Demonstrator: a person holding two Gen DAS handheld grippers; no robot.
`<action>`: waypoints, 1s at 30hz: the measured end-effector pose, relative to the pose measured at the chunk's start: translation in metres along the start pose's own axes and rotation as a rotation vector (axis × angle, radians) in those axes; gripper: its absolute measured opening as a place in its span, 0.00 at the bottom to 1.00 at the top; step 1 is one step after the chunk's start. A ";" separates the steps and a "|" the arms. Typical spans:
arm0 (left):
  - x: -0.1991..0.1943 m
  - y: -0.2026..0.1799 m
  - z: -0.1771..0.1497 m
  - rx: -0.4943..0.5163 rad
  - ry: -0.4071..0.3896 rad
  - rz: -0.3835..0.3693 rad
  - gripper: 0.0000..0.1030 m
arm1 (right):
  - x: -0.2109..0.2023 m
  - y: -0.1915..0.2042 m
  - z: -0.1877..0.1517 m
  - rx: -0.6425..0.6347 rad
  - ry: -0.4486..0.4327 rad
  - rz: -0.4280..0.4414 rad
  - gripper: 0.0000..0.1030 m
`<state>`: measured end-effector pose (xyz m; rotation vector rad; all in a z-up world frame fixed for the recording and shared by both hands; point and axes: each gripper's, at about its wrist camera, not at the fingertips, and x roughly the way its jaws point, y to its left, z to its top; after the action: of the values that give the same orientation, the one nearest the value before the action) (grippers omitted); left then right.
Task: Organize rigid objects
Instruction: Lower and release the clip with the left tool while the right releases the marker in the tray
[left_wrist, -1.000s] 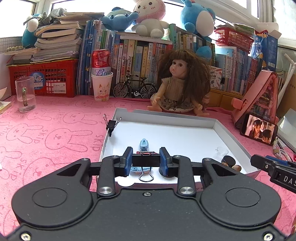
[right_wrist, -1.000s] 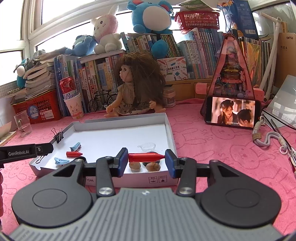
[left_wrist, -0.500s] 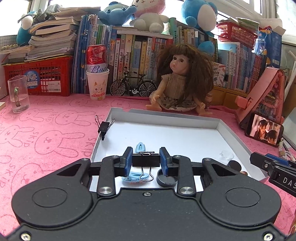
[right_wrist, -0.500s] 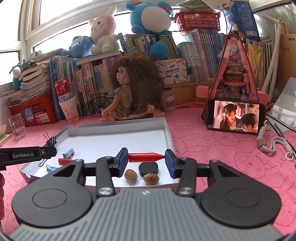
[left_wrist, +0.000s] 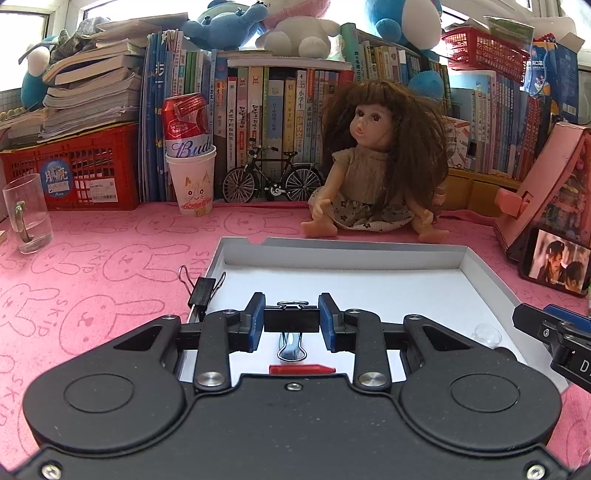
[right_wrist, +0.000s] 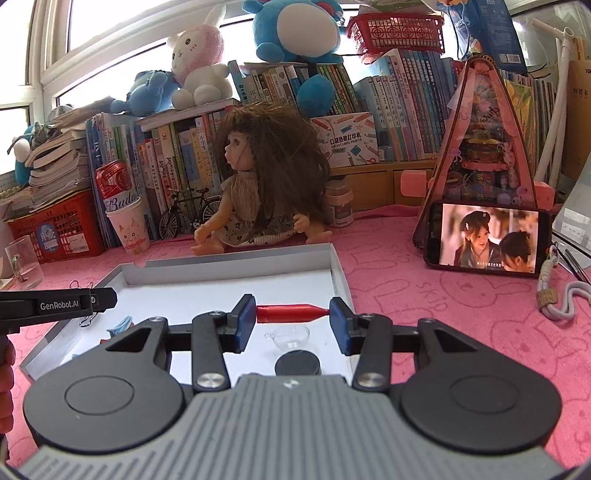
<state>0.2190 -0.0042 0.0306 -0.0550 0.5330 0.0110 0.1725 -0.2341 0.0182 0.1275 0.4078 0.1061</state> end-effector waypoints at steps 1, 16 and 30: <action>0.003 0.000 0.002 -0.004 0.001 0.006 0.28 | 0.003 0.000 0.001 -0.001 -0.001 -0.001 0.48; 0.035 -0.009 0.005 0.029 0.064 0.021 0.28 | 0.038 0.002 0.005 -0.014 0.040 -0.023 0.48; 0.048 -0.010 -0.001 0.047 0.108 0.033 0.28 | 0.050 0.005 0.003 -0.026 0.095 -0.034 0.48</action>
<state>0.2600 -0.0143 0.0059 -0.0011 0.6420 0.0278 0.2189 -0.2235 0.0024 0.0902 0.5028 0.0842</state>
